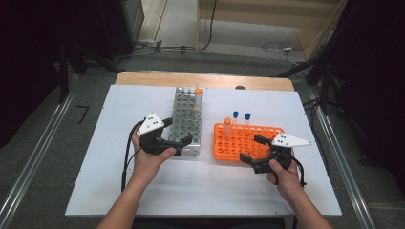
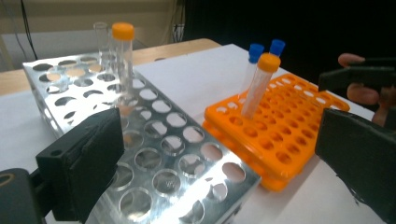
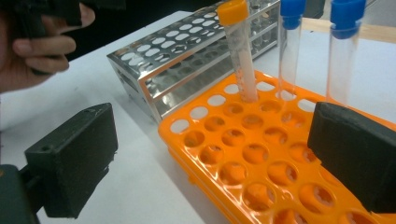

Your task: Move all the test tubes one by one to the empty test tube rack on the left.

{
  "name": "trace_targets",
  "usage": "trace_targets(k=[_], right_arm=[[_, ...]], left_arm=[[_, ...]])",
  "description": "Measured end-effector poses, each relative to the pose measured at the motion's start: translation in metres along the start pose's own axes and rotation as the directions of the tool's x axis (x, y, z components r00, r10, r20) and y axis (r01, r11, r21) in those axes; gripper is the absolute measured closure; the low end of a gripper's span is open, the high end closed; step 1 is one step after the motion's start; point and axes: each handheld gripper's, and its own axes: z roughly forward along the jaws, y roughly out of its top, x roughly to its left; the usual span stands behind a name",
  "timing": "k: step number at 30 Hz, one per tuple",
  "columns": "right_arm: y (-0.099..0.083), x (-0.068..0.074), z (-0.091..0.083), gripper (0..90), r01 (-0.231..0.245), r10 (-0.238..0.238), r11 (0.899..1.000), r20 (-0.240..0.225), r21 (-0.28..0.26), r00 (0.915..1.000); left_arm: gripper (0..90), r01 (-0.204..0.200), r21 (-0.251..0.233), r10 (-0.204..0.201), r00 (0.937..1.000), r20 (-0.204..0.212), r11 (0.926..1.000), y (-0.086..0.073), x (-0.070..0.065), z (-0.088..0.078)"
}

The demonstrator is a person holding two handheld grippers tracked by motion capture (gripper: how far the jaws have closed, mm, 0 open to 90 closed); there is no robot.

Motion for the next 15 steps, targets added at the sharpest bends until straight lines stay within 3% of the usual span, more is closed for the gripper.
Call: trace_targets(k=[9, 15], right_arm=[[0.014, 0.003, 0.019, 3.8, 0.026, -0.027, 0.999, 0.023, 0.024, 0.9994], [0.022, 0.0, 0.036, 13.7, -0.002, 0.0, 0.999, 0.057, 0.034, 0.9984]], left_arm=[[0.0, 0.015, -0.01, -0.015, 0.9989, 0.044, 0.9998, -0.009, 0.002, -0.011], [0.0, 0.025, -0.016, -0.024, 0.9983, 0.053, 0.9996, -0.012, 0.001, -0.013]])
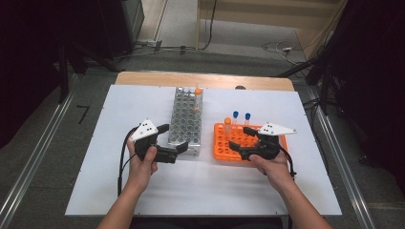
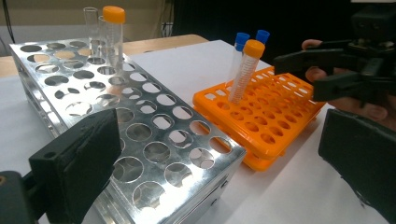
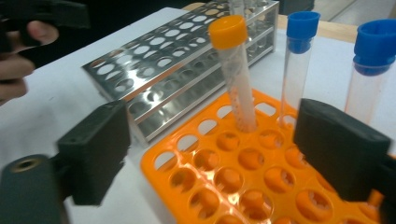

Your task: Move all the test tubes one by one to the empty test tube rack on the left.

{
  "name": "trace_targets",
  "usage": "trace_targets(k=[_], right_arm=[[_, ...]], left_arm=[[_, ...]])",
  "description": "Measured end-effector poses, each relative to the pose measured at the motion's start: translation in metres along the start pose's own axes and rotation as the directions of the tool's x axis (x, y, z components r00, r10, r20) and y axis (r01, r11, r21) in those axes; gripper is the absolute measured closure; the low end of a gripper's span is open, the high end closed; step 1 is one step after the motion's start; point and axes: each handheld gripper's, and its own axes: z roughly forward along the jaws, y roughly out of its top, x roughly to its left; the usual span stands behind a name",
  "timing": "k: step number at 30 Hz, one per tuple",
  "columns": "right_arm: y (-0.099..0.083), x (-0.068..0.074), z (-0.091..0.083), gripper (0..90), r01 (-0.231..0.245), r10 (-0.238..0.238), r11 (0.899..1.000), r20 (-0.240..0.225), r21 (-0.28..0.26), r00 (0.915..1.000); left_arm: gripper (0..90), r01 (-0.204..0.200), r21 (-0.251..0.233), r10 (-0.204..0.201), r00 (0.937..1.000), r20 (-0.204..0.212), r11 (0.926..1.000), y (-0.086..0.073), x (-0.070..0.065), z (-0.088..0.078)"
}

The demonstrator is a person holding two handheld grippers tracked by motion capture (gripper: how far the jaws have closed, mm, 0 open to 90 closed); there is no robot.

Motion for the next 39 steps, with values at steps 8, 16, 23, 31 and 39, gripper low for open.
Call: trace_targets(k=[8, 16, 23, 31, 39], right_arm=[[0.002, -0.001, 0.029, 33.9, -0.014, 0.013, 1.0, 0.07, 0.026, 0.9975], [0.009, 0.0, 0.044, 51.2, -0.056, 0.046, 0.996, 0.13, 0.073, 0.9905], [0.011, 0.007, 0.055, 63.3, -0.082, 0.053, 0.988, 0.215, 0.127, 0.9751], [0.012, 0.01, 0.059, 71.8, -0.09, 0.042, 0.984, 0.287, 0.157, 0.9569], [0.01, 0.009, 0.051, 73.0, -0.088, 0.06, 0.993, 0.29, 0.084, 0.9551]], left_arm=[[0.0, -0.006, -0.002, 0.006, 1.0, 0.006, 1.0, -0.001, -0.002, 0.002], [0.0, -0.004, -0.001, 0.004, 0.9999, 0.009, 1.0, -0.001, -0.002, 0.003], [0.0, 0.001, -0.004, -0.001, 0.9999, 0.01, 1.0, -0.001, -0.003, 0.003], [0.0, -0.005, 0.001, 0.005, 0.9999, 0.011, 1.0, 0.0, -0.006, 0.006], [0.0, -0.01, -0.003, 0.01, 0.9998, 0.019, 0.9999, 0.001, -0.009, 0.009]])
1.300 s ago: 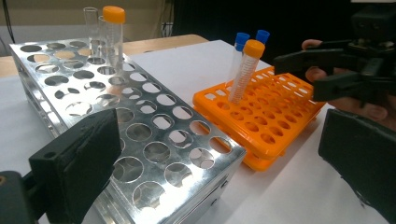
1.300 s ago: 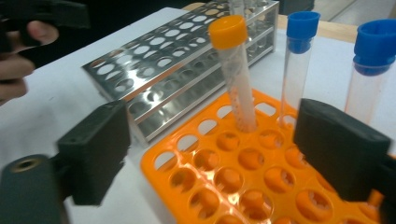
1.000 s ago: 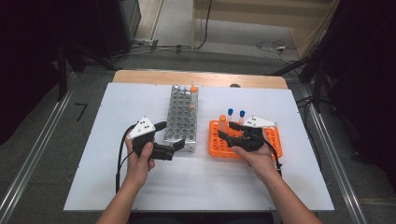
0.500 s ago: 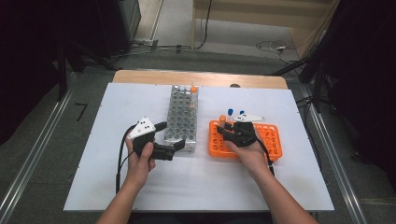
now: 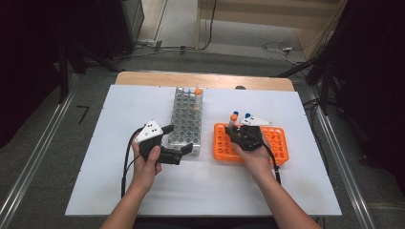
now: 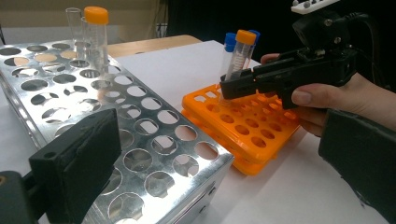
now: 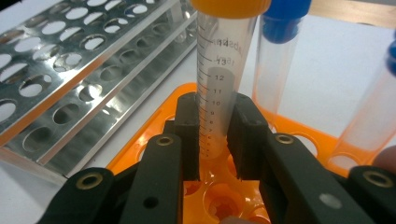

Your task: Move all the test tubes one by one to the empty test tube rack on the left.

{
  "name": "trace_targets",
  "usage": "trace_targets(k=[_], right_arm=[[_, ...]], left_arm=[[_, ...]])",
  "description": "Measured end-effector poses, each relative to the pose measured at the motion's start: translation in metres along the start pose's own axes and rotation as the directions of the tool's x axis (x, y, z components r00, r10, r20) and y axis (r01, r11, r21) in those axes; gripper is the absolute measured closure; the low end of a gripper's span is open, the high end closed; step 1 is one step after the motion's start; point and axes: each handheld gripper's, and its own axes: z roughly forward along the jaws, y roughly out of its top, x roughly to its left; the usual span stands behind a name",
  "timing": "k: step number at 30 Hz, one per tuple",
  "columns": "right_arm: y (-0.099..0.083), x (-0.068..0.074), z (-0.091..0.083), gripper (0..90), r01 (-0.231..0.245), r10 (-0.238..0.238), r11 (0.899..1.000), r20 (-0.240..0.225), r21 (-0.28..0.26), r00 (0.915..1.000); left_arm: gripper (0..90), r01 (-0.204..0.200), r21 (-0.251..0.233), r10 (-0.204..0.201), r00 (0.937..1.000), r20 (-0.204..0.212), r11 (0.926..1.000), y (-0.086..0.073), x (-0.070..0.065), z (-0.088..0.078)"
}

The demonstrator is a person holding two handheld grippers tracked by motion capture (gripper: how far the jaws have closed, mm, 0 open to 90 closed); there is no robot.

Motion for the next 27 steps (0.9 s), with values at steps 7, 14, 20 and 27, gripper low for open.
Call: trace_targets(k=[7, 14, 20, 27], right_arm=[[-0.002, -0.002, -0.011, 73.1, 0.005, -0.007, 0.996, -0.017, -0.087, 0.9998], [0.0, -0.005, -0.03, 73.1, -0.005, -0.006, 0.987, -0.071, -0.159, 0.9975], [-0.002, -0.001, -0.045, 73.1, 0.011, -0.036, 0.985, -0.14, -0.173, 0.9895], [-0.004, 0.014, -0.055, 73.1, 0.044, -0.085, 0.984, -0.248, -0.17, 0.9651]], left_arm=[[0.0, 0.003, -0.014, -0.003, 1.0, 0.004, 0.9999, 0.002, 0.0, -0.003], [0.0, -0.003, -0.025, 0.004, 0.9999, 0.015, 0.9997, 0.006, -0.004, -0.004], [0.0, -0.03, -0.031, 0.031, 0.9988, 0.038, 0.9991, 0.011, -0.014, -0.004], [0.0, -0.051, -0.037, 0.054, 0.9957, 0.075, 0.998, 0.016, -0.025, -0.002]])
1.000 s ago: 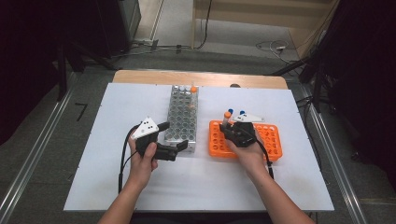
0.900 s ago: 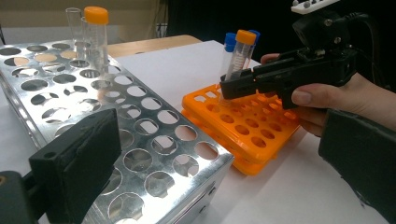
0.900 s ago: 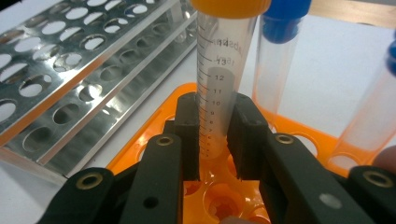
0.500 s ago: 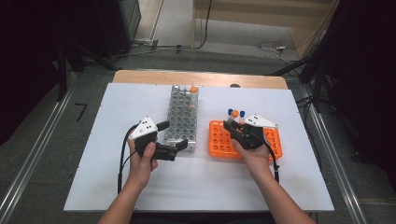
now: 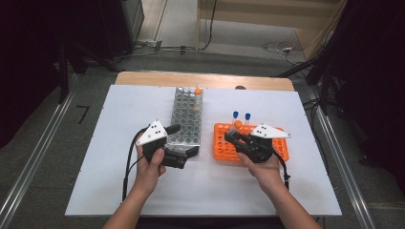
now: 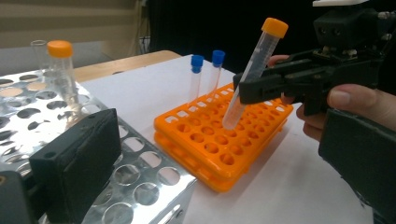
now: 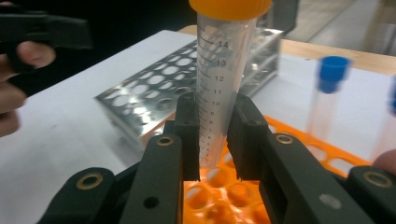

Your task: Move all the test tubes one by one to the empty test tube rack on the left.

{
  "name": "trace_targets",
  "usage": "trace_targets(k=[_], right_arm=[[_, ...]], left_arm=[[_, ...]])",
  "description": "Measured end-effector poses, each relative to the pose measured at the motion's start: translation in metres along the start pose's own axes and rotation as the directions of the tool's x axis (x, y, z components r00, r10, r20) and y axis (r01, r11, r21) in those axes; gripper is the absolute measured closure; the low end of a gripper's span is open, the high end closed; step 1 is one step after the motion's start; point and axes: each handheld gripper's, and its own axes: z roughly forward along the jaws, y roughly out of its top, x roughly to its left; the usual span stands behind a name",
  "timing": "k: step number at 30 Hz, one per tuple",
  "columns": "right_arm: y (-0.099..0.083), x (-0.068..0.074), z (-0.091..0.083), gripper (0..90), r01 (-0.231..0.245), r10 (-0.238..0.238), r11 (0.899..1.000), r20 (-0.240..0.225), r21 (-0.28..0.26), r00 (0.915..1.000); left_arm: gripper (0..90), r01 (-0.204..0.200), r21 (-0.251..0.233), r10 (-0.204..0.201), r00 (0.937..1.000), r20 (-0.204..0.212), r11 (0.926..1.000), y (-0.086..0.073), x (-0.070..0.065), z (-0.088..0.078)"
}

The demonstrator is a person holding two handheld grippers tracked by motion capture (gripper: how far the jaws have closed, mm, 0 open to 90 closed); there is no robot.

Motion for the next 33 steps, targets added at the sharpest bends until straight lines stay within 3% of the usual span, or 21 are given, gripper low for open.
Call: trace_targets(k=[5, 10, 16, 27, 33], right_arm=[[-0.001, 0.018, 0.007, 73.1, 0.022, -0.019, 0.999, -0.074, 0.03, 0.9971], [-0.002, 0.031, 0.012, 73.1, 0.045, -0.039, 0.998, -0.112, 0.048, 0.993], [-0.004, 0.043, 0.015, 73.1, 0.067, -0.057, 0.996, -0.145, 0.063, 0.9877], [-0.005, 0.057, 0.018, 73.0, 0.087, -0.068, 0.993, -0.203, 0.085, 0.9769], [-0.005, 0.06, 0.017, 73.1, 0.1, -0.077, 0.991, -0.223, 0.092, 0.9718]], left_arm=[[0.0, -0.003, 0.001, 0.003, 0.9995, 0.031, 1.0, 0.003, -0.006, 0.001], [0.0, 0.004, -0.004, -0.004, 0.9988, 0.049, 1.0, 0.005, -0.009, 0.001], [14.2, -0.007, 0.026, 0.006, 0.9991, 0.043, 0.9996, 0.006, -0.016, 0.007], [45.8, -0.038, 0.053, 0.031, 0.9913, 0.128, 0.9979, 0.005, -0.024, 0.015], [57.6, -0.05, 0.075, 0.038, 0.9883, 0.147, 0.9959, 0.004, -0.027, 0.021]])
